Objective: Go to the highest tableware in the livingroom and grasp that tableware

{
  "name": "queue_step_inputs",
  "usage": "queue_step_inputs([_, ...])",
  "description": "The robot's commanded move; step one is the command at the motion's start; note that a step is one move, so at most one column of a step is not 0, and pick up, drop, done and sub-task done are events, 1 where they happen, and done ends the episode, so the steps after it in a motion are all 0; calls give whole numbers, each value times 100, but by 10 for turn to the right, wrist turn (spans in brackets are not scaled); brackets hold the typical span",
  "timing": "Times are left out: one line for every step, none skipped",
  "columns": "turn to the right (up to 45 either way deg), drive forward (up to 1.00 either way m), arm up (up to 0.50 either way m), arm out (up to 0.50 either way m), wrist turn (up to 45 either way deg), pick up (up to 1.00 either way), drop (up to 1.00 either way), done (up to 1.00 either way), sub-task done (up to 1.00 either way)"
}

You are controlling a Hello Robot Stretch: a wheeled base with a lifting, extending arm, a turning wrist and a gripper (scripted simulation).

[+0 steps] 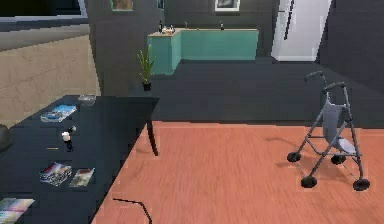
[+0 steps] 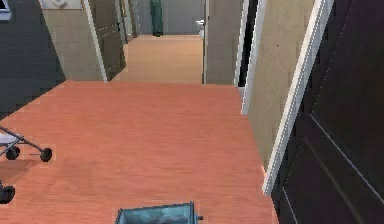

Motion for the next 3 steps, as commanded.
queue_step_inputs([30, 0, 0, 0, 0, 0, 0, 0, 0])
queue_step_inputs([0, 100, 0, 0, 0, 0, 0, 0, 0])
queue_step_inputs([0, 35, 0, 0, 0, 0, 0, 0, 0])
